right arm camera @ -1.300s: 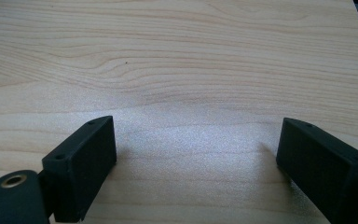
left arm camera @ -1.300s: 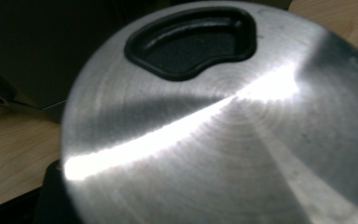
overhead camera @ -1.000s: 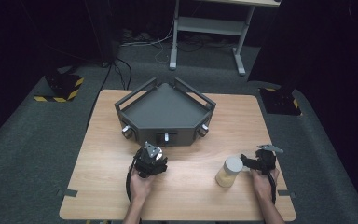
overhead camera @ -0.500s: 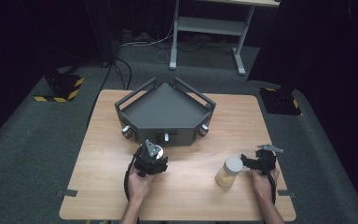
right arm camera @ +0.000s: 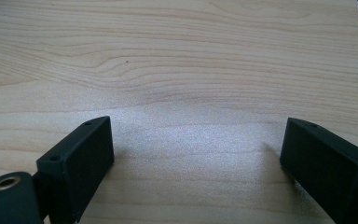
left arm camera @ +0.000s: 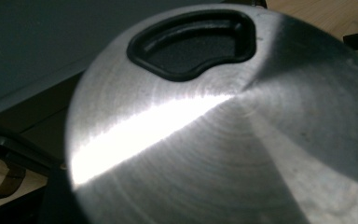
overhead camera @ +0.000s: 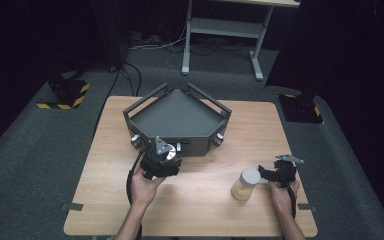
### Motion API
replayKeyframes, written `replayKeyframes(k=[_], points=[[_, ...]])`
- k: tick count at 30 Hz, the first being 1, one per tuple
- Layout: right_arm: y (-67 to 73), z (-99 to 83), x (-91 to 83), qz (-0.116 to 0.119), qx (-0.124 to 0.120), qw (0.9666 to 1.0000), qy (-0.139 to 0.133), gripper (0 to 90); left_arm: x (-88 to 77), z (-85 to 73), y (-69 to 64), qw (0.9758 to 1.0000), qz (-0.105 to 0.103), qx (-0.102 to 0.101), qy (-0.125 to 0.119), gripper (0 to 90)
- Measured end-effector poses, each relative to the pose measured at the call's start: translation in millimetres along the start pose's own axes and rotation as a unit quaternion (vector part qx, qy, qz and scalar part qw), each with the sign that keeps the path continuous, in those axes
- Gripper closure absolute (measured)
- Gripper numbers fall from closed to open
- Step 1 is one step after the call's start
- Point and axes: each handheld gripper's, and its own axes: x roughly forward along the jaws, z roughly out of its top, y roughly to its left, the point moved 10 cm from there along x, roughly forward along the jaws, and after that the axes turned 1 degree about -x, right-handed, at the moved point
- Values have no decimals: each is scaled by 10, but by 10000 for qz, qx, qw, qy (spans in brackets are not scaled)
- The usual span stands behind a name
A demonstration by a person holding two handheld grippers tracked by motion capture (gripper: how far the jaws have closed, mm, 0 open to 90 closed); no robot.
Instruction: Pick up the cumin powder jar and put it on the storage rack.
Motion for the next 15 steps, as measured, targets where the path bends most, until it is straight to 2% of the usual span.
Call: replayKeyframes(k=[2, 6, 10, 15], points=[[-2, 1, 0, 4, 4, 10000, 7, 86, -6, 15, 0, 10000, -3, 2, -4, 318], [-3, 1, 1, 4, 7, 10000, 9, 85, -52, 140, 30, 9999, -114, 50, -41, 318], [-2, 1, 1, 0, 6, 10000, 9, 84, -78, 257, 70, 9999, -139, 64, -45, 318], [-3, 1, 1, 2, 5, 10000, 9, 84, -102, 388, 136, 9998, -161, -34, -118, 318]])
